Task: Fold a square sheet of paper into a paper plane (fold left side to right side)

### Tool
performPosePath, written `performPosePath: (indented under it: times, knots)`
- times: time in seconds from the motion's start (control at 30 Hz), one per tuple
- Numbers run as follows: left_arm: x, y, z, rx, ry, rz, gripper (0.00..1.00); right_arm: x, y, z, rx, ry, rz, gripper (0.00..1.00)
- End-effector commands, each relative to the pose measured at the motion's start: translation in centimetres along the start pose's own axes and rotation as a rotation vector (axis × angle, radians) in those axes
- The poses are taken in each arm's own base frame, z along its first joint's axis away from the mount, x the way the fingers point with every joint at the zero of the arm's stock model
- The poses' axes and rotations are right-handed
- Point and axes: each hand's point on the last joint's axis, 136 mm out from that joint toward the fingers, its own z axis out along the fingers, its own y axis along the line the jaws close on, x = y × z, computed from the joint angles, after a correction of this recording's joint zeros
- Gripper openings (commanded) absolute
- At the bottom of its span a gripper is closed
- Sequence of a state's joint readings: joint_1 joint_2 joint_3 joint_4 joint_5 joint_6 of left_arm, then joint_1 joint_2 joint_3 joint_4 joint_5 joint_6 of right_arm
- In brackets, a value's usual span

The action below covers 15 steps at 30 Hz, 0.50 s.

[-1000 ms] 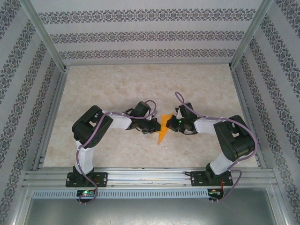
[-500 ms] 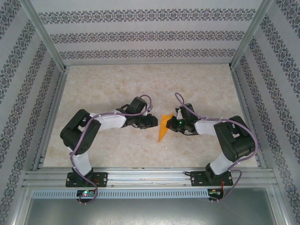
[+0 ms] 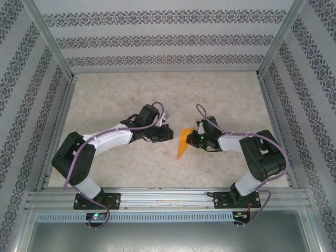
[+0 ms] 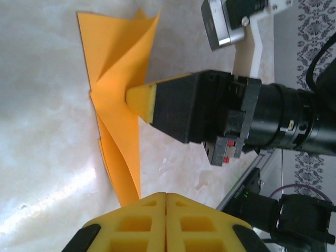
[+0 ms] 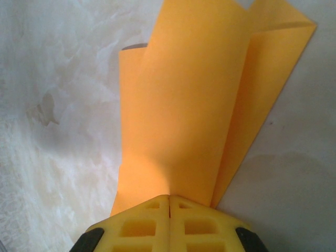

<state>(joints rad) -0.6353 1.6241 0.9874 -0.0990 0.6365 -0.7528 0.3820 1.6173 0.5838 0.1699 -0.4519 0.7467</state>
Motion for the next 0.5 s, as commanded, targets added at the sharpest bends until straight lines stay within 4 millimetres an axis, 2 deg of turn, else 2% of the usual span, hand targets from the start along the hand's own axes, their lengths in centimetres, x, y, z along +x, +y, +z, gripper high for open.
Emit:
performPosePath:
  times: [0.0, 0.47]
  knots:
    - [2.2, -1.0, 0.3, 0.031, 0.064, -0.015, 0.06, 5.5, -6.7, 0.4, 0.232, 0.154, 0.078, 0.0]
    - [3.6, -2.1, 3.9, 0.081, 0.124, -0.018, 0.03, 5.6, -6.6, 0.6, 0.233, 0.16, 0.068, 0.0]
